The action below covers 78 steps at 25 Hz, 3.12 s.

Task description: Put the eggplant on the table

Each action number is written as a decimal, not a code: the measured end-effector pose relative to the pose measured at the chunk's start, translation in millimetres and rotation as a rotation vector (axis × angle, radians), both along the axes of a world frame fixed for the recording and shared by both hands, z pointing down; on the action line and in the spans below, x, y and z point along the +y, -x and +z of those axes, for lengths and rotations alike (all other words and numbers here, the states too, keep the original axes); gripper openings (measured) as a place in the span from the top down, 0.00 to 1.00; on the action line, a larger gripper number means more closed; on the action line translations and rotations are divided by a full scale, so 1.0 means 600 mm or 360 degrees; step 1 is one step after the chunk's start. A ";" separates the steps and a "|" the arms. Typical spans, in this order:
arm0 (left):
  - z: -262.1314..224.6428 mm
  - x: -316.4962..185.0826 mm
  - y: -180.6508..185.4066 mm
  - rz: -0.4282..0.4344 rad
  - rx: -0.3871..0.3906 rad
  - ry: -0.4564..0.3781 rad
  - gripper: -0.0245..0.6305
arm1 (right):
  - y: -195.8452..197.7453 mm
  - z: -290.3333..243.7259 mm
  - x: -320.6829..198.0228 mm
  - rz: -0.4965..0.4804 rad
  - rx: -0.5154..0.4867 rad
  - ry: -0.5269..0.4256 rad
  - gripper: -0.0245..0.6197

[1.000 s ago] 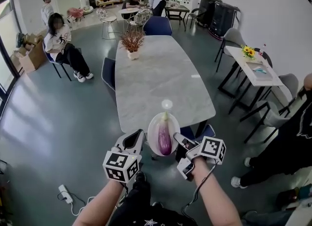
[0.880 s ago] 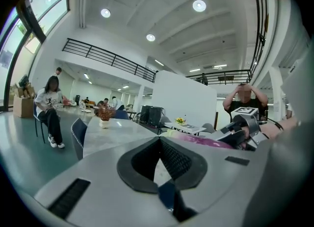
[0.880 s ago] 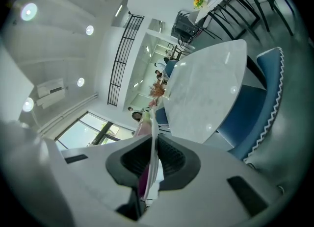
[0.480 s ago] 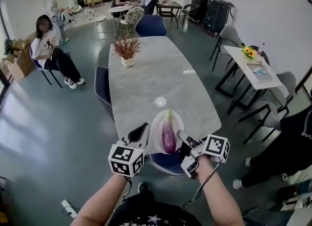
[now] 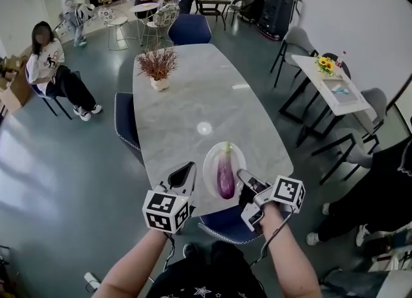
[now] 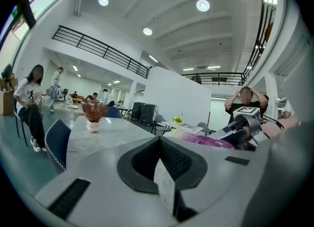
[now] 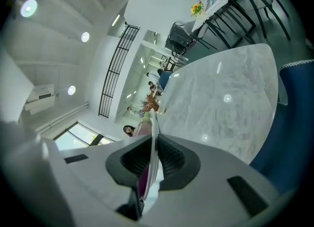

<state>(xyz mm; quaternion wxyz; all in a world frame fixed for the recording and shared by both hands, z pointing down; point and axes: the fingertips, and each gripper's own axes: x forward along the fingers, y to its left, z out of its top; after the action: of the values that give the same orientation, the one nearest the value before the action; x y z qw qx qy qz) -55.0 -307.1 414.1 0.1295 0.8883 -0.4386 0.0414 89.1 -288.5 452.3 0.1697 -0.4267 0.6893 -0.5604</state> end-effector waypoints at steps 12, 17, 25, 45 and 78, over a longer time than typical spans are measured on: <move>0.044 -0.137 -0.046 -0.0149 -0.0061 0.0060 0.95 | -0.046 0.061 -0.156 -0.0126 0.0040 0.0014 0.92; 0.061 -0.201 -0.053 -0.0217 -0.0072 0.0079 0.95 | -0.043 0.079 -0.222 -0.0202 0.0063 0.0002 0.92; 0.123 -0.254 -0.046 -0.0315 -0.0079 0.0189 0.95 | -0.039 0.145 -0.284 -0.0230 0.0046 0.0090 0.92; 0.246 -0.321 -0.054 -0.0348 -0.0111 0.0390 0.95 | -0.041 0.294 -0.347 -0.0205 0.0103 0.0286 0.91; 0.266 -0.315 -0.048 -0.0297 -0.0127 0.0439 0.95 | -0.042 0.319 -0.346 -0.0191 0.0432 0.0407 0.91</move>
<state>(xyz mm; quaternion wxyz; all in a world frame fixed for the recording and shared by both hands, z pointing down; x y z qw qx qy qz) -26.4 -496.0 573.5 0.2360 0.8151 -0.5142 0.1242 114.2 -496.2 643.9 -0.0142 -0.4744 0.6532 -0.5899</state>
